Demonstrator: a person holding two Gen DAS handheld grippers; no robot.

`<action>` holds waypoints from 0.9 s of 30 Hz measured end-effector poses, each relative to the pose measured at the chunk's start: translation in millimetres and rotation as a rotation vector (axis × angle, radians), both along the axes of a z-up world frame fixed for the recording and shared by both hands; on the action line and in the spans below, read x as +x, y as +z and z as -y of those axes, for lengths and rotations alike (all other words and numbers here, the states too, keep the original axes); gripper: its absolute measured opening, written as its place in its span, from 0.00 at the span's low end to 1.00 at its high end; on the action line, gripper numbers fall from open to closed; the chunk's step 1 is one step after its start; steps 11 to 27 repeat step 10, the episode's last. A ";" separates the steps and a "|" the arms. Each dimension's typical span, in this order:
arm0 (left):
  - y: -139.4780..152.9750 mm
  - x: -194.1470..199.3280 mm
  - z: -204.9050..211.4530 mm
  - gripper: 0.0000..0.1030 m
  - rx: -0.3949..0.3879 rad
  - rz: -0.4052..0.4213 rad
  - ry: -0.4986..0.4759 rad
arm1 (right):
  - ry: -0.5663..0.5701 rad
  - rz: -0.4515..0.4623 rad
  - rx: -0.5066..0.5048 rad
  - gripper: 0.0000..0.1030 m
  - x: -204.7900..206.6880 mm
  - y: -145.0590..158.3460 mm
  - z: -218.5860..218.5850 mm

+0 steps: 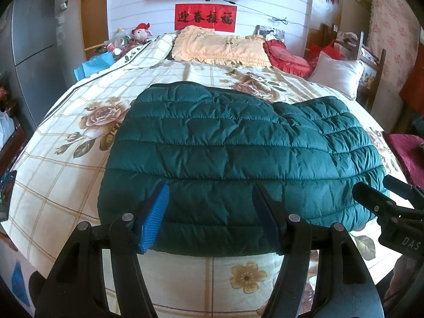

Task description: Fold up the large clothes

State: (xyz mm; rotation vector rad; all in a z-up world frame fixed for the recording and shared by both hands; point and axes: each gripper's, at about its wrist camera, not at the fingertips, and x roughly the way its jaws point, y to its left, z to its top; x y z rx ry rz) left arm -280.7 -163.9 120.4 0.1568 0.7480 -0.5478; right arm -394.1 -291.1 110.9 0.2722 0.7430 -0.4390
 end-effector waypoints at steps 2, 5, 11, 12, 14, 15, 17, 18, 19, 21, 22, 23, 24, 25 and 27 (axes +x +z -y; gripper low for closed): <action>-0.3 0.8 -0.1 0.64 -0.003 0.009 -0.004 | 0.002 0.001 -0.001 0.93 0.1 -0.3 -0.5; -0.8 0.0 -0.3 0.63 -0.005 0.035 -0.009 | 0.001 0.000 -0.003 0.93 1.0 -1.3 0.1; -3.5 2.4 -1.7 0.64 0.002 0.036 0.000 | -0.002 -0.006 -0.003 0.93 1.3 -2.5 2.5; -3.5 2.4 -1.7 0.64 0.002 0.036 0.000 | -0.002 -0.006 -0.003 0.93 1.3 -2.5 2.5; -3.5 2.4 -1.7 0.64 0.002 0.036 0.000 | -0.002 -0.006 -0.003 0.93 1.3 -2.5 2.5; -3.5 2.4 -1.7 0.64 0.002 0.036 0.000 | -0.002 -0.006 -0.003 0.93 1.3 -2.5 2.5; -3.5 2.4 -1.7 0.64 0.002 0.036 0.000 | -0.002 -0.006 -0.003 0.93 1.3 -2.5 2.5; -3.5 2.4 -1.7 0.64 0.002 0.036 0.000 | -0.002 -0.006 -0.003 0.93 1.3 -2.5 2.5; -3.5 2.4 -1.7 0.64 0.002 0.036 0.000 | -0.002 -0.006 -0.003 0.93 1.3 -2.5 2.5; -3.5 2.4 -1.7 0.64 0.002 0.036 0.000 | -0.002 -0.006 -0.003 0.93 1.3 -2.5 2.5; -3.5 2.4 -1.7 0.64 0.002 0.036 0.000 | -0.002 -0.006 -0.003 0.93 1.3 -2.5 2.5; -3.5 2.4 -1.7 0.64 0.002 0.036 0.000 | -0.002 -0.006 -0.003 0.93 1.3 -2.5 2.5; -3.5 2.4 -1.7 0.64 0.002 0.036 0.000 | -0.002 -0.006 -0.003 0.93 1.3 -2.5 2.5; -3.5 2.4 -1.7 0.64 0.002 0.036 0.000 | -0.002 -0.006 -0.003 0.93 1.3 -2.5 2.5; -3.5 2.4 -1.7 0.64 0.002 0.036 0.000 | -0.002 -0.006 -0.003 0.93 1.3 -2.5 2.5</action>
